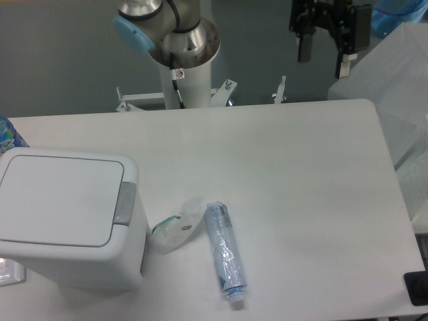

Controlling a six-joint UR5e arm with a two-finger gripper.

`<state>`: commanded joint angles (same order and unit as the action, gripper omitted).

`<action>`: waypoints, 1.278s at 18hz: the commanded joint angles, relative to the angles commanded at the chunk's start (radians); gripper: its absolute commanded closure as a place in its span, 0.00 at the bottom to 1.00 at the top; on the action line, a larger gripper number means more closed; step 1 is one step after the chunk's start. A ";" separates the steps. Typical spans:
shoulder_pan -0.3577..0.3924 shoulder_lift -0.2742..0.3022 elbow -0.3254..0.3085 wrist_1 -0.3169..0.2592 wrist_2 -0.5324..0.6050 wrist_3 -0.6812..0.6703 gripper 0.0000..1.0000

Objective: Open the trash can
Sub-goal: 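Move the gripper down toward the white trash can's grey lid button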

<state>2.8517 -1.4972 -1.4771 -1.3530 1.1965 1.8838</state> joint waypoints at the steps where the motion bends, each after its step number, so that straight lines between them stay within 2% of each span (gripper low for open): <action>1: -0.002 0.005 -0.003 0.002 0.000 -0.006 0.00; 5: -0.003 0.005 -0.006 0.006 -0.009 -0.043 0.00; 9: -0.083 -0.014 0.004 0.017 -0.050 -0.277 0.00; 10: -0.103 -0.024 0.005 0.035 -0.055 -0.331 0.00; 13: -0.141 -0.038 -0.009 0.145 -0.064 -0.503 0.00; 16: -0.181 -0.041 -0.026 0.219 -0.067 -0.717 0.00; 17: -0.211 -0.049 -0.028 0.238 -0.067 -0.847 0.00; 19: -0.256 -0.060 -0.028 0.242 -0.063 -1.025 0.00; 23: -0.319 -0.100 -0.029 0.278 -0.064 -1.224 0.00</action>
<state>2.5327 -1.5968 -1.5064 -1.0754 1.1321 0.6600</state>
